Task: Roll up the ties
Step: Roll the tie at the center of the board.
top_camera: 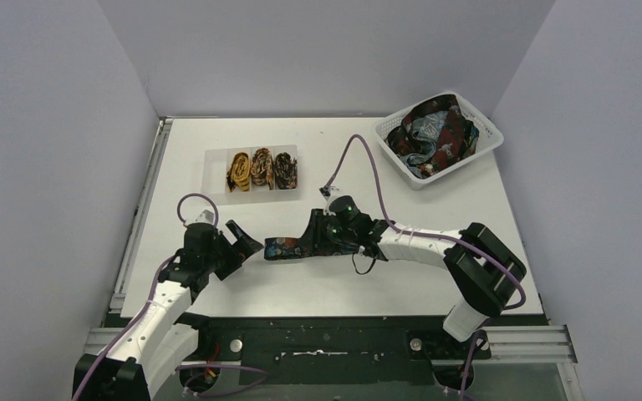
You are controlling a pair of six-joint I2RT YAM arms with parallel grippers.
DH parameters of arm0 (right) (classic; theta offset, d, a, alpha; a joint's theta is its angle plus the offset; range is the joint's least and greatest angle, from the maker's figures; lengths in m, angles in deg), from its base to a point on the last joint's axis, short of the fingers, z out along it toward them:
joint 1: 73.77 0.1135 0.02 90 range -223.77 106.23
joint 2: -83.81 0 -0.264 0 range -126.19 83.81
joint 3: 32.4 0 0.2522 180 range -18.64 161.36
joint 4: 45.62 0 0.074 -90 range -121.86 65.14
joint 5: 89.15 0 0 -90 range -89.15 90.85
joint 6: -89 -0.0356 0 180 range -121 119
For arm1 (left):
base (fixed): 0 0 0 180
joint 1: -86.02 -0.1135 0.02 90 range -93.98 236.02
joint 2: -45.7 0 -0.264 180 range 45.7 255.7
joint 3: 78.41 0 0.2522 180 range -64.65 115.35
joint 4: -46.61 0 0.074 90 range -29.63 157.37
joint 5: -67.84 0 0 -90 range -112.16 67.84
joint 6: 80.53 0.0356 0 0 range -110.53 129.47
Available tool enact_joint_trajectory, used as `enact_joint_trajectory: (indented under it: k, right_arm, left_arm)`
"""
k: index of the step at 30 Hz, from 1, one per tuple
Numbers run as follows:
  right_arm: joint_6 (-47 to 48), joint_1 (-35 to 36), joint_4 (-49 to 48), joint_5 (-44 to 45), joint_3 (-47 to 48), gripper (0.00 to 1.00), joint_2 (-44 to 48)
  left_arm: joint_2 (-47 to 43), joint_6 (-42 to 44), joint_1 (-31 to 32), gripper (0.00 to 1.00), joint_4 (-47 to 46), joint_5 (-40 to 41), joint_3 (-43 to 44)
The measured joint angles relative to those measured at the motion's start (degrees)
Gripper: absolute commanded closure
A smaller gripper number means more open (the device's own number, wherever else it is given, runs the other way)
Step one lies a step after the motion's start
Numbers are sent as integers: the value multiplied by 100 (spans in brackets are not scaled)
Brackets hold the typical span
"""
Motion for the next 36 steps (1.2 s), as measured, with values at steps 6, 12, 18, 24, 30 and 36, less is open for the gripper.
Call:
enact_joint_trajectory:
  k: [6,12,18,24,30,36]
  right_arm:
    - [-83,4,66,-70,289,70,-293]
    - [-46,2,273,-234,407,70,-667]
    - [4,-39,337,-286,437,69,-743]
    - [63,-175,396,-326,474,66,-826]
    - [87,-219,507,-404,590,66,-977]
    - [87,-221,518,-490,678,66,-1106]
  left_arm:
    - [188,46,-4,9,-216,-125,-2]
    - [372,96,-7,9,-444,-247,-7]
    - [546,181,-9,9,-820,-431,-83]
    - [739,221,-9,9,-1451,-671,-317]
    - [1172,407,-9,9,-2124,-1029,-376]
    - [1377,501,-9,10,-2723,-1370,-459]
